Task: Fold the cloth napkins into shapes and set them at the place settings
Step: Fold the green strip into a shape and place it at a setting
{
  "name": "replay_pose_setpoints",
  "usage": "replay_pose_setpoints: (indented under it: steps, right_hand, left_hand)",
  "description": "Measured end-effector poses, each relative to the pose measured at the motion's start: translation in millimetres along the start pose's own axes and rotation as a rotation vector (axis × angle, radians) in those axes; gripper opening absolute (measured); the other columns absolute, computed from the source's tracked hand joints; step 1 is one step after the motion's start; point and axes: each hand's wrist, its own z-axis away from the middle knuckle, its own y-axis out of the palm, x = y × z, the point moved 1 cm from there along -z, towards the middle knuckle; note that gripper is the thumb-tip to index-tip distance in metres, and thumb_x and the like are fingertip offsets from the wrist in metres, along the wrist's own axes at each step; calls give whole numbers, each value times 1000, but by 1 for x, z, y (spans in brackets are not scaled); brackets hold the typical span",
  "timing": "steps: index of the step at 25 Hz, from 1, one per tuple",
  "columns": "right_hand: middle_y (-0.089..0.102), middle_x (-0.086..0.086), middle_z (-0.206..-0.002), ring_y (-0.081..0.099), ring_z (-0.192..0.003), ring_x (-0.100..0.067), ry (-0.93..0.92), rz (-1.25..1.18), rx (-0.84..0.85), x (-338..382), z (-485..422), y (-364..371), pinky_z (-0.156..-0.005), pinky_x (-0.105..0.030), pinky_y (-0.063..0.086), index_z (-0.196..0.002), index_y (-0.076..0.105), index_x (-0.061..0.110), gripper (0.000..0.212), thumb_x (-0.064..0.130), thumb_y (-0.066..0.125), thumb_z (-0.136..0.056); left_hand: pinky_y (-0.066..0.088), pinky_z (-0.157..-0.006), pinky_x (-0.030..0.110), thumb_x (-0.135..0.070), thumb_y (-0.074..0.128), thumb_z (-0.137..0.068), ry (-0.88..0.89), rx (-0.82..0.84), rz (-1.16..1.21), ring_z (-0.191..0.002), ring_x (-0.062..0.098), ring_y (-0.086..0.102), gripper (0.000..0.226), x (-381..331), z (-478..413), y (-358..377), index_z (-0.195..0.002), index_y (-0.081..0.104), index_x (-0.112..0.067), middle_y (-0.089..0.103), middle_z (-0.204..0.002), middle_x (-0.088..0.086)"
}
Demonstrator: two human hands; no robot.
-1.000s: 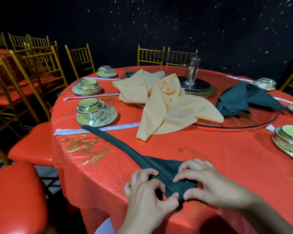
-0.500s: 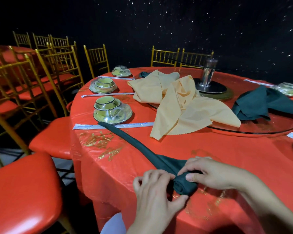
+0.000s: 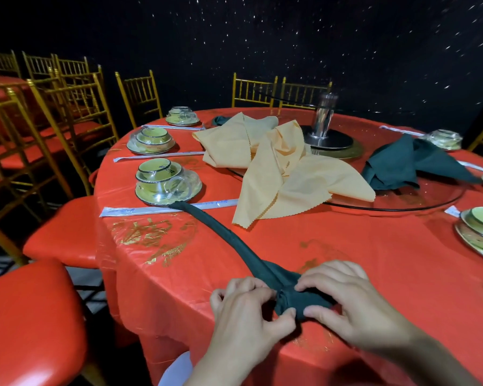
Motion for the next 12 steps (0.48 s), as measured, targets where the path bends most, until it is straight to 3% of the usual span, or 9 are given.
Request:
replay_pose_setpoints:
  steps: [5, 10, 12]
  right_hand:
    - [54, 34, -104, 40, -106, 10, 29, -38, 38, -6, -16, 5, -97, -16, 18, -110, 53, 43, 26, 47, 44, -86]
    - [48, 36, -102, 39, -107, 8, 41, -40, 116, -10, -46, 13, -98, -21, 16, -114, 62, 40, 43, 52, 31, -86]
    - [46, 34, -102, 43, -104, 4, 39, -32, 61, -9, -47, 13, -97, -24, 21, -115, 61, 38, 46, 55, 31, -85]
  left_hand:
    - [18, -73, 28, -78, 48, -53, 62, -31, -4, -92, -6, 43, 63, 5, 6, -2, -103, 57, -41, 58, -91, -27]
    - [20, -81, 26, -81, 47, -54, 75, -49, -6, -99, -2, 48, 71, 11, -8, -7, -115, 56, -46, 58, -99, -27]
    - [18, -82, 26, -81, 45, -53, 77, -22, -18, -103, 0, 47, 72, 10, -15, -10, -113, 59, -44, 60, -103, -25]
